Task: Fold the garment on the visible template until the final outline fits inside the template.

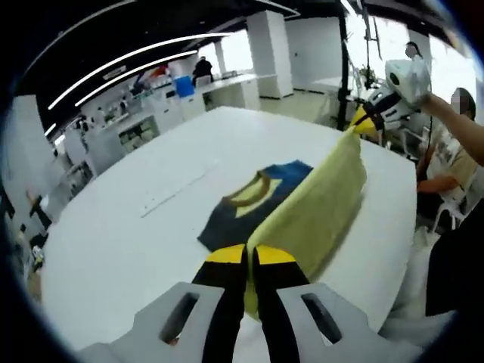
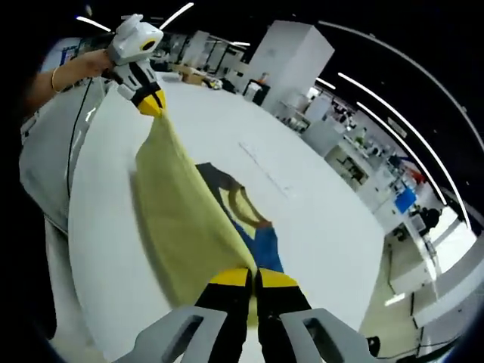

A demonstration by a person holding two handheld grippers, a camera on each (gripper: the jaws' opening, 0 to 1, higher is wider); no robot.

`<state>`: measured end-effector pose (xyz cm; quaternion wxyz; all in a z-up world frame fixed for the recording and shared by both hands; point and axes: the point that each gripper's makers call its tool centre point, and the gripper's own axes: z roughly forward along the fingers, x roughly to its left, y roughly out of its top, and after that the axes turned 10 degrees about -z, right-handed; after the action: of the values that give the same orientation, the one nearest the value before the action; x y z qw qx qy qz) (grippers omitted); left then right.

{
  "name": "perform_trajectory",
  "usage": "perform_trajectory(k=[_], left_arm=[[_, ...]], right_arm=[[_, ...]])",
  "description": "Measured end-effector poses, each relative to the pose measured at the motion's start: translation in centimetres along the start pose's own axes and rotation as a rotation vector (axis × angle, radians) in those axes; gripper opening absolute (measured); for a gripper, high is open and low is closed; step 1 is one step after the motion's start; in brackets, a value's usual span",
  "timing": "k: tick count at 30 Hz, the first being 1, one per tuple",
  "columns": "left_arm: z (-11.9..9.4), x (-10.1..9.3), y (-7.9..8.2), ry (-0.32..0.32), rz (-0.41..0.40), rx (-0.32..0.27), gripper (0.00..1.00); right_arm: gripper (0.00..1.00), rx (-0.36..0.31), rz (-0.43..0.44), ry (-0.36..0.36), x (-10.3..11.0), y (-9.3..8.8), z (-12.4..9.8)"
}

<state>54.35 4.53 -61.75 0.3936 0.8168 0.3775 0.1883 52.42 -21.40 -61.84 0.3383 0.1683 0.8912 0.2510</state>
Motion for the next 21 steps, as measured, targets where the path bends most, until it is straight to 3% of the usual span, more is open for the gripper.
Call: perform_trajectory(k=[5, 10, 12, 21], left_arm=[[0.5, 1.0, 1.6, 0.021, -0.037, -0.033, 0.01], [1.3, 2.0, 3.0, 0.046, -0.021, -0.058, 0.01], [1.7, 2.7, 3.4, 0.07, -0.058, -0.068, 0.01], [3.9, 4.3, 4.8, 0.096, -0.022, -0.097, 0.01]], right_arm=[[0.0, 0.005, 0.025, -0.047, -1.9, 0.2, 0.9], [0.0, -0.011, 0.066, -0.076, -3.6, 0.5, 1.8], [0.0, -0.017, 0.068, -0.088, -4.2, 0.7, 2.3], [0.0, 0.026, 0.086, -0.148, -6.4, 0.5, 4.8]])
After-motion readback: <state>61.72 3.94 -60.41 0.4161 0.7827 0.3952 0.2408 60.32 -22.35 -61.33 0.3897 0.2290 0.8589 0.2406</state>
